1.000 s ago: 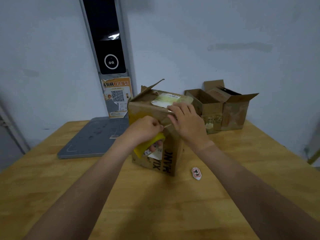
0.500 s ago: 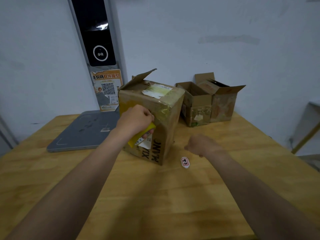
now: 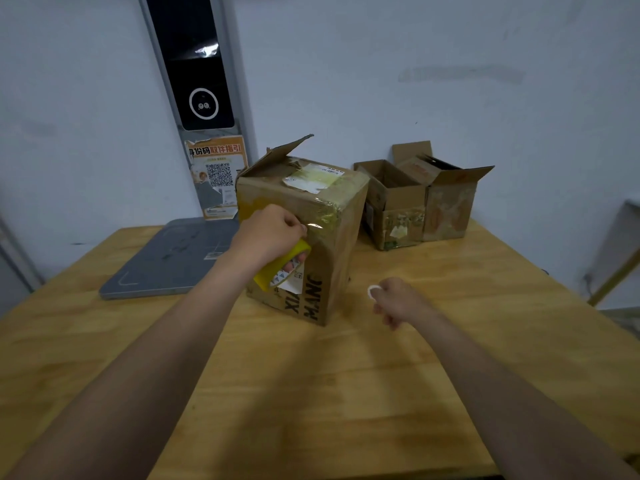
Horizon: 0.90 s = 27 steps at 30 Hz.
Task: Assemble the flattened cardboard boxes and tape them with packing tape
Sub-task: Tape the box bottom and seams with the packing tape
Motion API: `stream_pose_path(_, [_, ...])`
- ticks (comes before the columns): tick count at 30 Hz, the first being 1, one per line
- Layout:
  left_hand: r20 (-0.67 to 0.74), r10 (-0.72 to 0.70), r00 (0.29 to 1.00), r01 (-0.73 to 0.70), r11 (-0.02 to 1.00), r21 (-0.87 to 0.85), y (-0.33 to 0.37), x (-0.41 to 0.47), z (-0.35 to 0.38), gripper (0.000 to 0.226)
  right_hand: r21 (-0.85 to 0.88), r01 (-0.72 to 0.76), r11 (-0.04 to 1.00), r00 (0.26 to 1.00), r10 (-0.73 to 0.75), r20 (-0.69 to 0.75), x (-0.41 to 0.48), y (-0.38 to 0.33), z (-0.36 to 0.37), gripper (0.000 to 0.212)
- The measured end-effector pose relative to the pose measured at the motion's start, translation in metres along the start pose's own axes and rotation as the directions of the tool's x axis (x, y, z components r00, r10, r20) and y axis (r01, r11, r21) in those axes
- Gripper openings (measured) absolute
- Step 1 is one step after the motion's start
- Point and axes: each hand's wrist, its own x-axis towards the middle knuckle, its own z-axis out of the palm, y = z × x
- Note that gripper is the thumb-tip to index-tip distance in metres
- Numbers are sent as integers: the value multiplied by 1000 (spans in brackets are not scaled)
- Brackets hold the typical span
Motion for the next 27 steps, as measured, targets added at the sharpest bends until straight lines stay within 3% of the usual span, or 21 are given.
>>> stream_pose_path(2, [-8,-5,1000,5,1000,-6,1,0,0,19,174,47,984,998,-40,-43,-4,-4,-12,26])
stream_pose_path(6, [-9,-6,1000,6,1000,-3,1,0,0,18,348,162,923,975,-95,-203,-19,-24,-36,25])
stream_pose_path(10, [4,-5,1000,5,1000,10,-1,2,1,21,600,288,747,950,-147,-274,-46,-54,-50,11])
stream_pose_path(12, [3,0,1000,0,1000,21,-1,3,1,24,660,346,667,937,-207,-282,-56,-70,-54,14])
stream_pose_path(16, [23,2,1000,-2,1000,5,-2,4,0,25,545,409,732,904,-242,-353,-63,-89,-56,16])
stream_pose_path(19, [10,25,1000,-25,999,23,-3,5,1,29,444,430,786,895,-307,-323,-70,-100,-52,24])
stream_pose_path(22, [9,37,999,-38,999,22,-3,6,1,29,507,449,736,894,-366,-260,-79,-111,-51,30])
stream_pose_path(24, [-8,51,999,-51,998,40,-3,8,0,28,516,450,728,892,-398,-216,-82,-115,-51,27])
stream_pose_path(27, [-53,75,996,-71,994,81,-2,11,1,24,439,408,800,913,-362,-188,-80,-116,-51,20])
